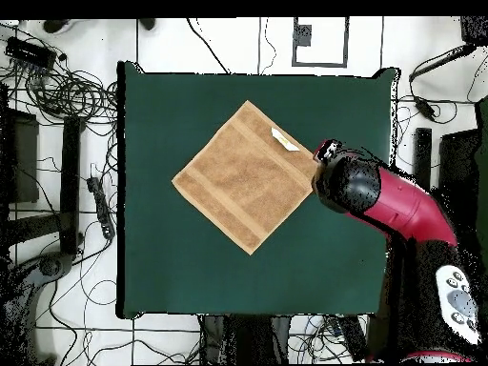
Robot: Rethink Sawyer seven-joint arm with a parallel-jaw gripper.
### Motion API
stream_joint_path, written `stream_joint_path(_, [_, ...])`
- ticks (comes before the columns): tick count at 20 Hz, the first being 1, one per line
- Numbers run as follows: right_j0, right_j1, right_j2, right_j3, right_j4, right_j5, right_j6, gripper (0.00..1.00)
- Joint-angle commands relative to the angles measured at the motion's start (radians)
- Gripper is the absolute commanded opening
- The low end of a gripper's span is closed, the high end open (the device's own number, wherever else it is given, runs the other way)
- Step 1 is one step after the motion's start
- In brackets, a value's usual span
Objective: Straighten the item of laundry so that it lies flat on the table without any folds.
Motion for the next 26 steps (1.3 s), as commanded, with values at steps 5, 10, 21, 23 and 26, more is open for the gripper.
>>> stream_joint_path(5, [-0.007, 0.008, 0.175, 0.073, -0.068, 0.112, -0.056, 1.0])
stream_joint_path(10, [-0.009, 0.004, 0.179, 0.062, -0.084, 0.127, -0.05, 1.0])
stream_joint_path(21, [0.0, -0.004, 0.169, 0.066, -0.091, 0.13, -0.024, 1.0])
stream_joint_path(23, [-0.003, -0.002, 0.173, 0.068, -0.094, 0.123, -0.025, 1.0])
stream_joint_path(26, [-0.009, 0.001, 0.178, 0.069, -0.093, 0.114, -0.018, 1.0])
